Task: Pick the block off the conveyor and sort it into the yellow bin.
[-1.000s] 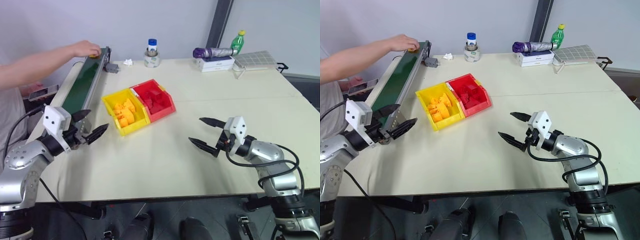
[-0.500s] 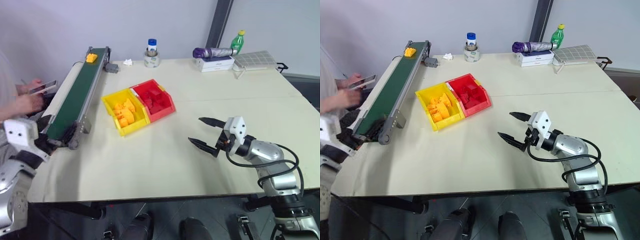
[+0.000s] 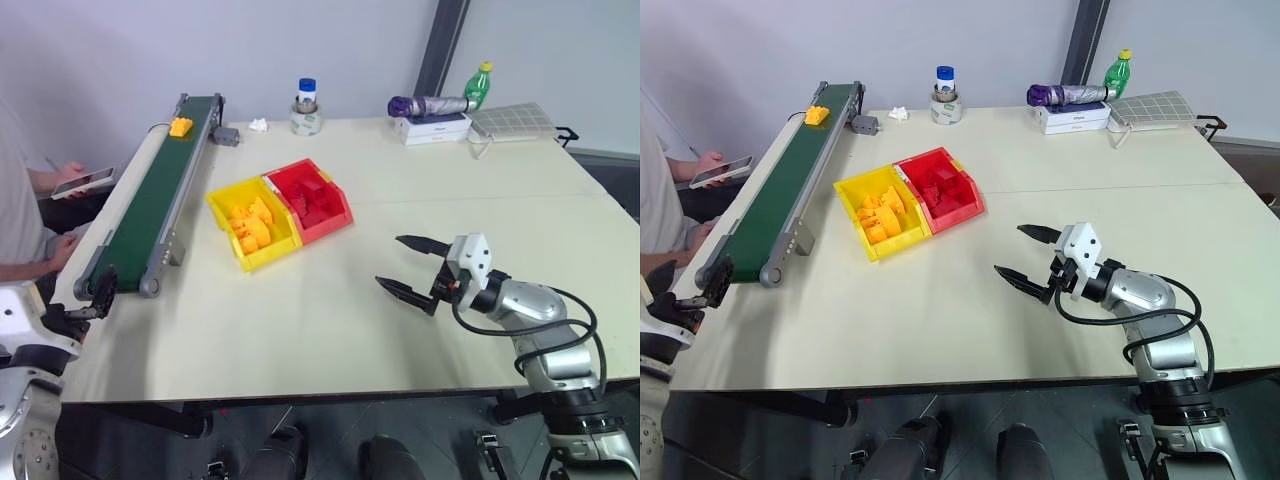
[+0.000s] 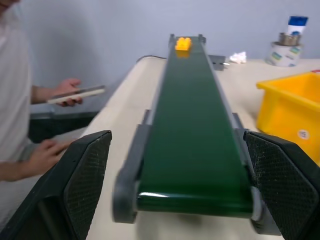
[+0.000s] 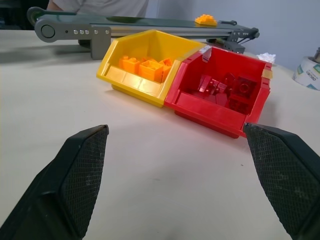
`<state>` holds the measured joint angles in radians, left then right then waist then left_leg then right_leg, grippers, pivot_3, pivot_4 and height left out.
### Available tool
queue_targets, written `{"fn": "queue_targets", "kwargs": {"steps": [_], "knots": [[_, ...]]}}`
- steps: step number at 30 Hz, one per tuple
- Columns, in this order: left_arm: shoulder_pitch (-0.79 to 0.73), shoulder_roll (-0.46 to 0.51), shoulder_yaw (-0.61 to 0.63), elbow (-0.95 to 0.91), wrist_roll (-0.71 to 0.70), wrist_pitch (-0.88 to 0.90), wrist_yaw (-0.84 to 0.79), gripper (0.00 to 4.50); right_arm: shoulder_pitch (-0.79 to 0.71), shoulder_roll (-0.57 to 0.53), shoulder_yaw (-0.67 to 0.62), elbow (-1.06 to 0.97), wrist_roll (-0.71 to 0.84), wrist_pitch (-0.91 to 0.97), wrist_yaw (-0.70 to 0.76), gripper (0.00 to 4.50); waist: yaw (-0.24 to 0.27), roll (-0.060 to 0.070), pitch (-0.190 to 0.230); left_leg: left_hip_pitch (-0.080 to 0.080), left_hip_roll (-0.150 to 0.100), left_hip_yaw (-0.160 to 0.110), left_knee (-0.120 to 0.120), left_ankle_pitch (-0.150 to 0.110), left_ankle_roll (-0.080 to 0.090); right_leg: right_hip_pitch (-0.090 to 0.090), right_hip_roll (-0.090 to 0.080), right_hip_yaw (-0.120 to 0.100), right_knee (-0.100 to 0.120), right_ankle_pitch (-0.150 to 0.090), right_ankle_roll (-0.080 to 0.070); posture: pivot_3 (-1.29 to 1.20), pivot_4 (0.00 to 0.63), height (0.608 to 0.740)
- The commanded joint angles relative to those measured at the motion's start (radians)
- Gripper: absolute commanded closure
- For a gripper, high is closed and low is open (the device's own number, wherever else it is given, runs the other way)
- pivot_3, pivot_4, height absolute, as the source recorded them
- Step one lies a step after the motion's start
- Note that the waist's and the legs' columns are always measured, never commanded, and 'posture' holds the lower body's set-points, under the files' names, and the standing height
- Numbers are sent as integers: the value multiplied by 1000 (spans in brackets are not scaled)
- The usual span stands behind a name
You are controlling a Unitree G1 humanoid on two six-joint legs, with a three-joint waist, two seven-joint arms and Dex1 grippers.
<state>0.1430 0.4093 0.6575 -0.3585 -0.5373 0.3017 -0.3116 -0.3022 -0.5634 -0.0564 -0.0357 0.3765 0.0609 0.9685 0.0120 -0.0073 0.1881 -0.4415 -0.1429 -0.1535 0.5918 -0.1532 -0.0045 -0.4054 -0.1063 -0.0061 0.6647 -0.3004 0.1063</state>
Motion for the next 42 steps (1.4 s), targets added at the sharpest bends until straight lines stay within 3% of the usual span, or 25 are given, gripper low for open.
{"fn": "queue_targets", "kwargs": {"steps": [1,42], "knots": [[-13,23,11,-23,-12,3,12,46,-19,5,-13,-16,15,-13,0,0,0,0,0,0,0,0,0,0,0,0,0,0,0,0,0,0,150,740],[-103,75,-42,38,8,8,-4,46,-20,10,-14,-12,9,-27,-16,0,0,0,0,0,1,1,0,0,0,0,0,1,0,0,0,0,150,740]]}}
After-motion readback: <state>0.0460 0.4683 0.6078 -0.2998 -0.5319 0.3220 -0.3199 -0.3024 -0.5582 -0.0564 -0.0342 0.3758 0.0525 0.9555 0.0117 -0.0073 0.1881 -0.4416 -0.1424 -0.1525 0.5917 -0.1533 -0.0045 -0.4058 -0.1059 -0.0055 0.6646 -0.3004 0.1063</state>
